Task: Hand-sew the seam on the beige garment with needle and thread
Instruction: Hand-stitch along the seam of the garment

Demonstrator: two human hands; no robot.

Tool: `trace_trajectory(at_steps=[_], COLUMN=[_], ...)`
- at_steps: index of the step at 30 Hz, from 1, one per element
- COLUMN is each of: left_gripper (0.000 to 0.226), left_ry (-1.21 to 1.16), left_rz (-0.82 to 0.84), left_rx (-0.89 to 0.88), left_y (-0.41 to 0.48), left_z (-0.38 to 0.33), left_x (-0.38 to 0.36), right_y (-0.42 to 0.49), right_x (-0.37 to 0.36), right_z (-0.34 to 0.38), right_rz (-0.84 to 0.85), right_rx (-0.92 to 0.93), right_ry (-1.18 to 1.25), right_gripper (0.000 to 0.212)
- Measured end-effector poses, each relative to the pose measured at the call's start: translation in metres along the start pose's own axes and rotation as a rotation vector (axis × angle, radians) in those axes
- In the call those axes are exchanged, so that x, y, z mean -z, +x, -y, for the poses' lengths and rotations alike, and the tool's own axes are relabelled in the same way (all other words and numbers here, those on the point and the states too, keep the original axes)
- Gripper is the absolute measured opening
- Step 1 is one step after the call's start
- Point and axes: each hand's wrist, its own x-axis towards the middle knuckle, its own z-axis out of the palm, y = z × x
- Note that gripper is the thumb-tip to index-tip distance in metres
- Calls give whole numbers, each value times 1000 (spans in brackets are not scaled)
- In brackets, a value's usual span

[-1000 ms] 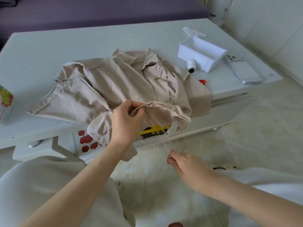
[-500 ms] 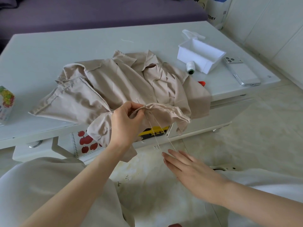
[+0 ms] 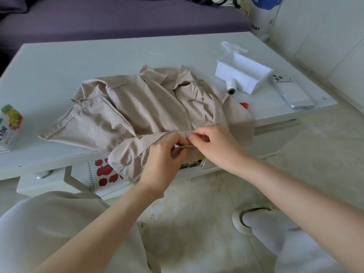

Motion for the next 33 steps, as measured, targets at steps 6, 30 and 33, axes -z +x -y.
trace_trajectory(at_steps=[6, 30, 33], left_gripper=[21, 15, 10], left_ry=[65, 197, 286], left_rz=[51, 308, 428], left_rx=[-34, 8, 16], left_y=[-4, -16, -20], left_z=[0, 15, 16], left_x=[2, -3, -3], right_y=[2, 21, 18], right_x=[0, 22, 28], right_z=[5, -4, -10], right_rz=[104, -112, -144], right_rx=[-152, -247, -273], right_ry=[356, 709, 776], right_gripper=[12, 17, 17])
